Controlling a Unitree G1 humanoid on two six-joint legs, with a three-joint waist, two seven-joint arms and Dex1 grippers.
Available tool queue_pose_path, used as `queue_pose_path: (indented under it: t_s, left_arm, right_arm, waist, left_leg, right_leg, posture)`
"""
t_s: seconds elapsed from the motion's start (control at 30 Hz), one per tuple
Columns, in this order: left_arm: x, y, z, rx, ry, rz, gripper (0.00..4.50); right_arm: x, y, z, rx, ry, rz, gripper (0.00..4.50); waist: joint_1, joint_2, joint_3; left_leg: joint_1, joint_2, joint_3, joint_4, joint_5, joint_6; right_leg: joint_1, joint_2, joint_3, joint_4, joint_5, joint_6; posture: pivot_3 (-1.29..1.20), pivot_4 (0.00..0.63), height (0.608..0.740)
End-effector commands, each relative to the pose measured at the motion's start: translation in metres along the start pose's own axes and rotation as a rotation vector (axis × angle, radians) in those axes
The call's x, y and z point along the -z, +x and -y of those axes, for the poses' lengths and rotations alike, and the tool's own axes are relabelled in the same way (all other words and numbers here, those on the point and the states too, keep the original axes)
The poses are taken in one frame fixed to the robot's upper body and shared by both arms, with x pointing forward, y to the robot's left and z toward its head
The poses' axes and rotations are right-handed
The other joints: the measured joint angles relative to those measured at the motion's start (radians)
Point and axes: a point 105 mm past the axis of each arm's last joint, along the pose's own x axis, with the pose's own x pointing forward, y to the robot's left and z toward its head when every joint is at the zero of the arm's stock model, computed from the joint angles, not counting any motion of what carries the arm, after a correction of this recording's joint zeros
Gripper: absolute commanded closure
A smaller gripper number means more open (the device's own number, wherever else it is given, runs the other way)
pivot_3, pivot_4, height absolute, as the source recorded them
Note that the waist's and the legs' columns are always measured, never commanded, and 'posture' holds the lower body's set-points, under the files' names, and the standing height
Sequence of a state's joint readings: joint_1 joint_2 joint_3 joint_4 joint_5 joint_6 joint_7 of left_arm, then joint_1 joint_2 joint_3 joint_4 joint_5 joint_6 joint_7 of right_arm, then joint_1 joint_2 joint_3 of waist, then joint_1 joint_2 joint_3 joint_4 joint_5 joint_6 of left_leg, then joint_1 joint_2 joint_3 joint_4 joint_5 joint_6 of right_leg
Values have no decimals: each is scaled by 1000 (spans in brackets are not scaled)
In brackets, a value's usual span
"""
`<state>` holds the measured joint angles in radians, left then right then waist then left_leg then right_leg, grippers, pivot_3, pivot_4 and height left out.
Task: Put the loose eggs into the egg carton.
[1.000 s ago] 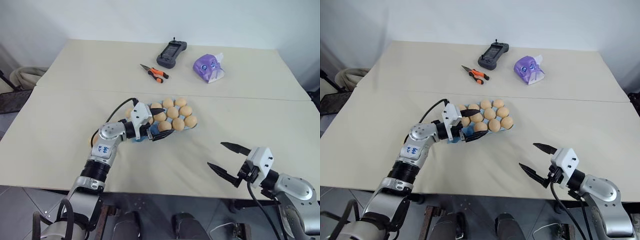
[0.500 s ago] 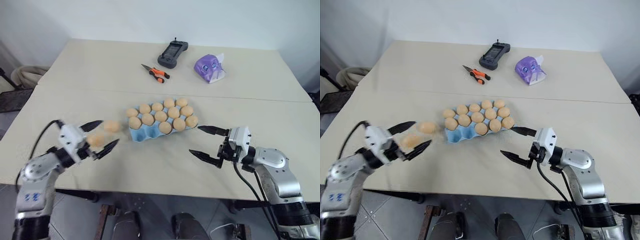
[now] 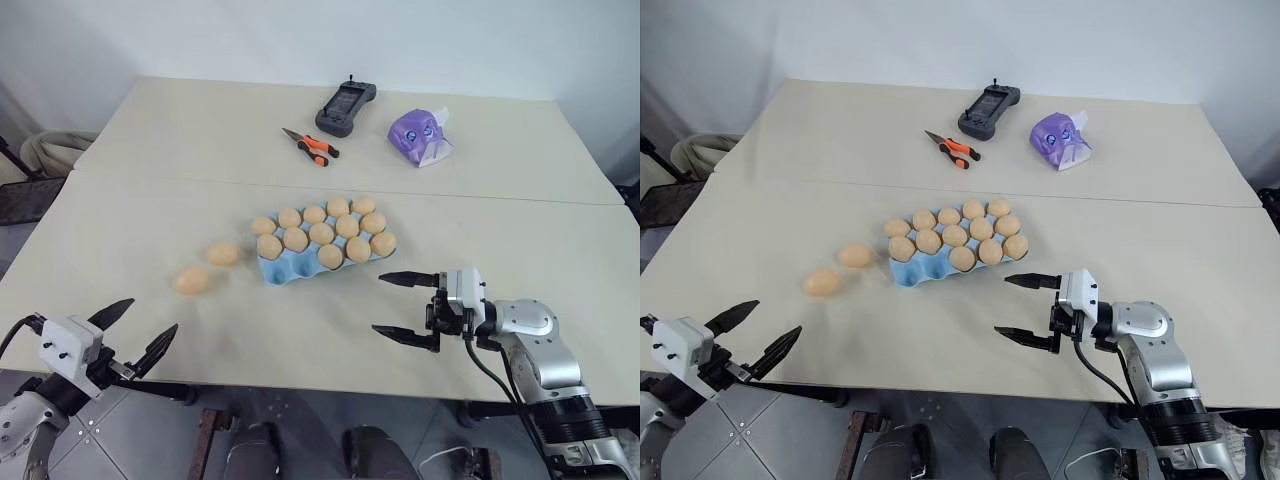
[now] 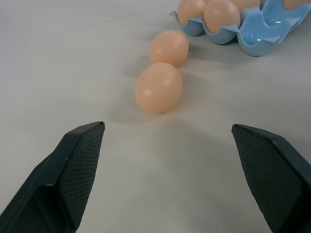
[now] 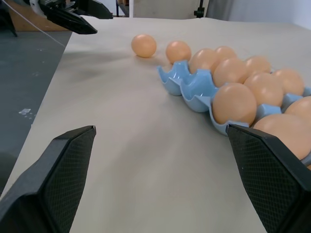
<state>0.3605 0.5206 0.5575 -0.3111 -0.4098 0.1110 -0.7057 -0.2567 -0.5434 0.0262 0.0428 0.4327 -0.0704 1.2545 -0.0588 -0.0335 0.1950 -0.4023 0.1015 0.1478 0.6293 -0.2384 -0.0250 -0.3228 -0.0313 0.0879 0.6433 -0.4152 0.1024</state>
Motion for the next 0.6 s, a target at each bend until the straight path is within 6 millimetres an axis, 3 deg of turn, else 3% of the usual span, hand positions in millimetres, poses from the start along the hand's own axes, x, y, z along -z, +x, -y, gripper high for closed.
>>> queue_pose_path:
  t_s: [0.03,0.3,0.43,0.6]
  left_arm:
    - [-14,15,3,24,24,32,40]
    - [-12,70,-10,21,31,3,40]
    - [4,83,-11,39,53,-71,40]
    - [5,88,-10,58,15,-55,1193]
  right_arm:
    - [-10,-2,5,4,-43,28,0]
    - [-10,-4,5,43,-52,21,0]
    - [-11,-4,4,67,-56,27,0]
    - [-12,-4,4,87,-56,28,0]
  waist:
    - [0,0,0]
    - [2,0,0]
    - [-7,0,0]
    - [-5,0,0]
  left_leg:
    - [0,0,0,0,0,-1]
    - [0,-1,0,1,1,0]
    - [0,0,3,1,1,0]
    - [0,2,2,1,2,-2]
  right_leg:
    - [0,0,0,0,0,0]
    - [0,3,0,0,0,0]
    - [-2,4,3,0,0,0]
    - [-4,5,2,2,-1,-1]
  posture:
    - [0,150,740]
    - [0,150,740]
    - [0,150,740]
    - [0,150,740]
